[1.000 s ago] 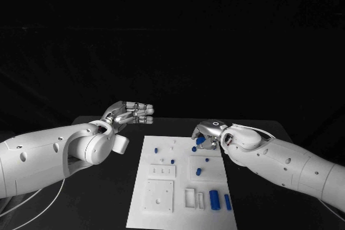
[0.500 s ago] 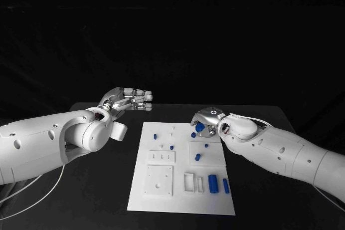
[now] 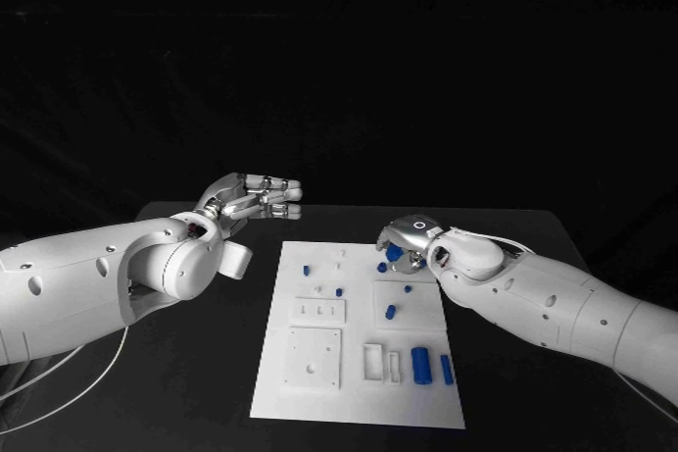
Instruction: Assemble the parts on the task board
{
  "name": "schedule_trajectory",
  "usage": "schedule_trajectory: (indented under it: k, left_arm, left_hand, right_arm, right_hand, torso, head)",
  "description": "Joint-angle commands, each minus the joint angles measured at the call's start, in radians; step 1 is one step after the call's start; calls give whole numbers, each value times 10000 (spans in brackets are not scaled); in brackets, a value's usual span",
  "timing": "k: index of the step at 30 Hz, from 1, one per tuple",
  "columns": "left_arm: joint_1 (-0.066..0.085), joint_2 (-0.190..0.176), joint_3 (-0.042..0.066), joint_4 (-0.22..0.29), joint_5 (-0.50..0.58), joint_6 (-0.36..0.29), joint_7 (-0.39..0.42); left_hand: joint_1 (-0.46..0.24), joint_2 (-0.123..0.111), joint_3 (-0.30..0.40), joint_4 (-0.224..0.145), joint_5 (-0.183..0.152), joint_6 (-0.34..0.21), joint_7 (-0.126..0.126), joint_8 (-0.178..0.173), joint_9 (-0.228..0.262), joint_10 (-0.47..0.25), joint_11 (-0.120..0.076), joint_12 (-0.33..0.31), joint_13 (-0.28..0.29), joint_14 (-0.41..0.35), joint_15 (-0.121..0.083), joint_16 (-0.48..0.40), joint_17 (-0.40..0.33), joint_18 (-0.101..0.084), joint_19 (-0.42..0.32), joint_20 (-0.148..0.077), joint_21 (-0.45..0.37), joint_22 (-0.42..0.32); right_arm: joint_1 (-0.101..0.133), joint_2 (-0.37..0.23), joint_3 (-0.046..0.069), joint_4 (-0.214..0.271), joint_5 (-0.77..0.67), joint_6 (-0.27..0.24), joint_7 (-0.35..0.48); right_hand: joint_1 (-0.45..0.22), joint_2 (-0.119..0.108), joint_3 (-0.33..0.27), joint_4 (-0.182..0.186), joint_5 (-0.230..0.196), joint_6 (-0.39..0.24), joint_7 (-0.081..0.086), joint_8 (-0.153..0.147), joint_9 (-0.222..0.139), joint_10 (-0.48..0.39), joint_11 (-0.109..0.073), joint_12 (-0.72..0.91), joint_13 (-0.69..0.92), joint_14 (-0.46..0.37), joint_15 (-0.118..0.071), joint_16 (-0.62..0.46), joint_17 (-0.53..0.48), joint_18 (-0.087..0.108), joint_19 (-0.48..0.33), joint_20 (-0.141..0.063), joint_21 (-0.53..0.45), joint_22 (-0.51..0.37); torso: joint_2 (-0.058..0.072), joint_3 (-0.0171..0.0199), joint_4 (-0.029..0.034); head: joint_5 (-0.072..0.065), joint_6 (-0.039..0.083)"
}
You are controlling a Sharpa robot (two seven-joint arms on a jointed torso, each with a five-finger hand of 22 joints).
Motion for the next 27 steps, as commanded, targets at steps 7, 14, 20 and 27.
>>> schedule_trajectory:
  k: [7, 14, 20, 27]
  left_arm:
    - [96, 16, 27, 127, -64, 149, 130]
    - [115, 31, 33, 165, -71, 153, 131]
    - [118, 30, 34, 166, -72, 159, 125]
    - [119, 17, 34, 159, -72, 173, 111]
  left_hand:
    - [-117, -14, 6, -69, 32, -79, 8, 46, 14, -15, 45, 23, 10, -1, 55, 49, 11, -71, -26, -8, 67, -9]
    - [-117, -14, 6, -69, 32, -79, 8, 46, 14, -15, 45, 23, 10, -1, 55, 49, 11, -71, -26, -8, 67, -9]
    - [-117, -14, 6, -69, 32, -79, 8, 46, 14, -15, 45, 23, 10, -1, 55, 49, 11, -71, -26, -8, 67, -9]
    - [-117, -14, 6, -69, 32, -79, 8, 46, 14, -15, 45, 23, 10, -1, 55, 49, 11, -71, -26, -8, 67, -9]
  right_arm:
    - [-10, 202, -78, -196, -233, 153, -141]
    - [-16, 319, -117, -305, -270, 216, -193]
    - [-19, 335, -129, -343, -334, 313, -282]
    - [-20, 326, -133, -347, -413, 329, -405]
  right_hand:
    - [-298, -30, 675, -18, -230, 212, 48, -3, -9, 371, -9, -10, 8, -53, -48, 171, 60, -220, 175, -66, -47, 441]
    - [-397, -39, 1083, -17, -355, 347, 75, 0, -6, 550, 1, -7, 9, -74, -40, 281, 66, -194, 180, -57, -61, 753]
    - [-456, -43, 1254, -11, -382, 428, 88, 2, -4, 650, 6, -3, 10, -90, -33, 332, 56, -184, 178, -53, -83, 995]
    - [-462, -55, 1363, -11, -411, 450, 98, 1, -5, 662, 12, -6, 9, -97, -27, 352, 48, -170, 175, -46, -131, 1152]
  torso:
    - [216, -63, 132]
    - [354, -103, 163]
    - [425, -109, 168]
    - [460, -99, 159]
  head:
    - [-45, 120]
    - [-45, 215]
    - [-46, 279]
    - [-62, 315]
